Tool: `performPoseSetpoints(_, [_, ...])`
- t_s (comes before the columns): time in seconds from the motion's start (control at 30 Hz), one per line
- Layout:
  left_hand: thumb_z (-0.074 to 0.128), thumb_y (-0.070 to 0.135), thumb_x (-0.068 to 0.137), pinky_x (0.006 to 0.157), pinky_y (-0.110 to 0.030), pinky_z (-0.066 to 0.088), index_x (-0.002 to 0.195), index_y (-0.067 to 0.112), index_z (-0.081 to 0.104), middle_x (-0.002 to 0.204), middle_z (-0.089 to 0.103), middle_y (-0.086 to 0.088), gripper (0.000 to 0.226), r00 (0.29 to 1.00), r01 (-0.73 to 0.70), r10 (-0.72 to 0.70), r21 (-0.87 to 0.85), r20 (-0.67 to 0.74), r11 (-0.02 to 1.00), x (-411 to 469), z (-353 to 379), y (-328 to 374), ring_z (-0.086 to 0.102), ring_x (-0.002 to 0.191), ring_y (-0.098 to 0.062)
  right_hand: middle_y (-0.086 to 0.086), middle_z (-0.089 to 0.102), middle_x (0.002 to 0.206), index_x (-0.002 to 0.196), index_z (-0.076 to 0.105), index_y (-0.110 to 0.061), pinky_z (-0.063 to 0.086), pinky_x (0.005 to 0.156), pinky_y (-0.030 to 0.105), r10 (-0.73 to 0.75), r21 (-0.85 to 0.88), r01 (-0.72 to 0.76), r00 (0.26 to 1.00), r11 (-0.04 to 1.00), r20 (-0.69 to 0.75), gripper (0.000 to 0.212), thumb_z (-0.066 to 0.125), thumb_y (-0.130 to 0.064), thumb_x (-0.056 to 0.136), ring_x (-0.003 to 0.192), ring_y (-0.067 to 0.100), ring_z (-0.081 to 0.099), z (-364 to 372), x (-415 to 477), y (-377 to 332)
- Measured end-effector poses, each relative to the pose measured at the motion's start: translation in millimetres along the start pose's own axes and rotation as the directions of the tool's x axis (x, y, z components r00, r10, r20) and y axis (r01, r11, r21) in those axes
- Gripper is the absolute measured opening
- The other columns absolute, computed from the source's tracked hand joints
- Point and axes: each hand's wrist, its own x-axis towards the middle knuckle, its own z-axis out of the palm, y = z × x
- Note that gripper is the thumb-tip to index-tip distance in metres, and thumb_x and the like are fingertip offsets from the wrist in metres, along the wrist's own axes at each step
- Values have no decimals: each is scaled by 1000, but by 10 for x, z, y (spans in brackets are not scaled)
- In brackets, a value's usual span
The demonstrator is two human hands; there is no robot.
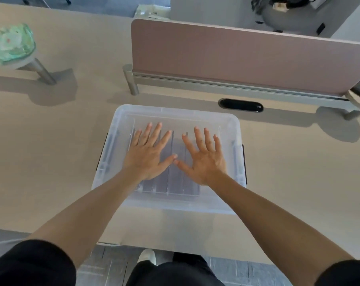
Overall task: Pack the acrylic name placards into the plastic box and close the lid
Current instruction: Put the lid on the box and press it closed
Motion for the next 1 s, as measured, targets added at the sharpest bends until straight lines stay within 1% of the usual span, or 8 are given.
performPoseSetpoints(0.27, [9,72,89,119,-49,-4,153,36,1,163,-9,-4,74,996,-33,35,-26,84,999,-79,-248,-142,-10,149,-28,4,-20,165,157,-8,-37,-6,122,51,7,6,-7,999,1000,38,78,8,-75,90,152,29,-16,-244,-122,78])
performPoseSetpoints(0.4, [27,62,89,109,-53,28,142,16,41,146,39,-21,72,966,171,-192,-126,-173,977,-230,-257,-621,35,132,-41,13,10,166,155,21,-26,13,120,51,300,209,-270,945,940,-127,69,31,-62,97,150,35,14,-334,-255,335])
performPoseSetpoints(0.47, [27,65,84,102,-52,35,136,10,43,134,47,-23,78,917,332,-368,-218,-151,918,-288,-226,-886,44,121,-42,16,18,162,154,21,-23,21,116,54,477,328,-434,877,839,-60,73,38,-63,95,145,40,23,-313,-320,463])
performPoseSetpoints(0.57, [35,70,86,103,-45,36,141,7,36,140,45,-18,83,849,517,-503,-445,161,731,-331,-195,-1104,44,127,-37,19,26,156,155,14,-22,30,111,58,596,493,-569,794,659,119,81,43,-65,92,138,45,32,-216,-374,591])
performPoseSetpoints(0.67, [39,80,71,82,-38,45,123,17,55,119,59,-7,83,802,570,-474,-703,364,425,-370,-158,-1109,57,101,-29,21,33,153,156,8,-22,38,105,56,621,715,-581,739,389,263,85,48,-61,92,134,45,40,-189,-412,591])
performPoseSetpoints(0.8, [60,71,75,85,-36,42,114,19,60,111,59,-1,65,713,609,-501,-788,490,96,-340,-76,-1064,56,99,-25,16,50,138,148,34,-10,46,93,49,628,813,-574,670,98,397,82,56,-62,88,117,39,54,-186,-385,674])
performPoseSetpoints(0.9, [67,64,75,74,-34,44,96,10,59,85,57,-2,59,672,644,-594,-744,442,175,-335,-150,-1058,57,87,-27,12,65,99,111,61,-3,51,72,39,604,793,-607,653,56,457,70,65,-65,80,78,28,62,-213,-426,744])
performPoseSetpoints(1.0, [67,56,79,70,-35,49,80,9,59,75,58,-5,47,698,644,-614,-699,369,312,-338,-295,-1052,63,82,-30,8,66,90,102,61,-4,49,58,32,613,768,-628,657,125,438,64,70,-63,77,75,27,64,-288,-462,793])
